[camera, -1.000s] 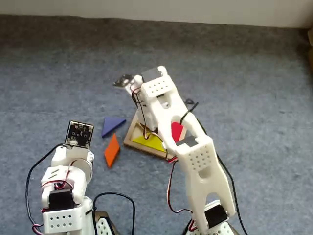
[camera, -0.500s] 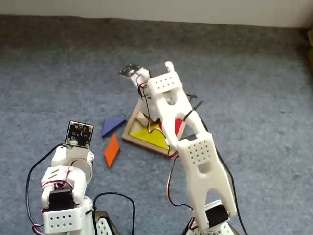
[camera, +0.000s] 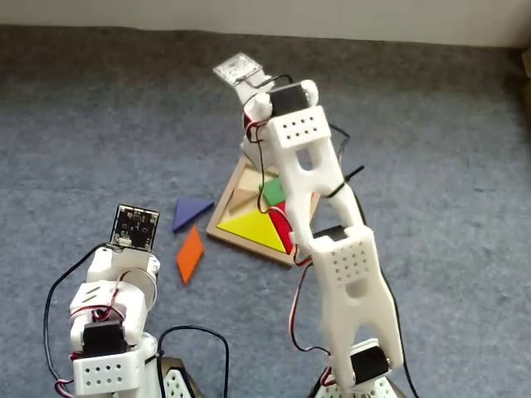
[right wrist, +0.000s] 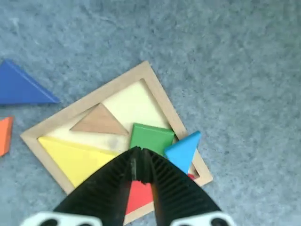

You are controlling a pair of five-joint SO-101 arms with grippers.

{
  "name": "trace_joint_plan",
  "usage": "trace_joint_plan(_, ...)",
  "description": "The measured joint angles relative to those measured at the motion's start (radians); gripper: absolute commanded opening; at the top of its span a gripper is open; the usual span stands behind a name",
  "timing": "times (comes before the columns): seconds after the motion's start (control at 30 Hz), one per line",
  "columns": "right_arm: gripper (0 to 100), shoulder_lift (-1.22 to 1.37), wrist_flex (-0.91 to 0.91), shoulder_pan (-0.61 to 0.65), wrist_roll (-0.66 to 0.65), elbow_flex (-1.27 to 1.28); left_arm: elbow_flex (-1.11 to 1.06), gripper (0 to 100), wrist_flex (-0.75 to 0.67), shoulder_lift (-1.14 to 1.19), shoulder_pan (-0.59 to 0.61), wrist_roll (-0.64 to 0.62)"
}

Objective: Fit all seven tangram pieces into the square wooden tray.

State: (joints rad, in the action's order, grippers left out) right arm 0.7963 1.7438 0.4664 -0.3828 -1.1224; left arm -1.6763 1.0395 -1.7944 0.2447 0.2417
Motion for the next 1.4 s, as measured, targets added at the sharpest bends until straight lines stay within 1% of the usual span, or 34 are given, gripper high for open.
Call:
trace_joint_plan(0.4, 0.5, -0.657, -0.006, 0.002, 0.0, 0.715, 0.0, 11, 0.0, 0.0, 0.0, 0.0)
trace_joint_plan(0.53, 0.6, -0.859, -0.075, 0.002, 0.0, 0.95, 0.0, 11, 0.0, 0.0, 0.0, 0.0)
trace_joint_plan(0.63, 0.6, -1.005, -0.147, -0.02, 0.0, 1.132, 0.002, 11, 0.008, 0.0, 0.0, 0.046)
trace_joint_plan(0.77, 0.6, -1.183, -0.226, -0.101, 0.0, 1.352, 0.034, 11, 0.069, 0.0, -0.002, 0.112)
trace_joint_plan(0.87, 0.6, -1.295, -0.272, -0.152, 0.0, 1.502, 0.109, 11, 0.11, 0.0, -0.002, 0.126)
trace_joint_plan(1.13, 0.9, -1.573, -0.37, -0.279, 0.0, 1.861, 0.437, 11, 0.296, 0.026, 0.0, 0.206)
trace_joint_plan(1.23, 0.9, -1.66, -0.399, -0.341, 0.0, 1.976, 0.566, 11, 0.344, 0.152, 0.0, 0.232)
trace_joint_plan(1.4, 0.9, -1.772, -0.439, -0.445, 0.0, 2.11, 0.79, 12, 0.397, 0.46, -0.002, 0.253)
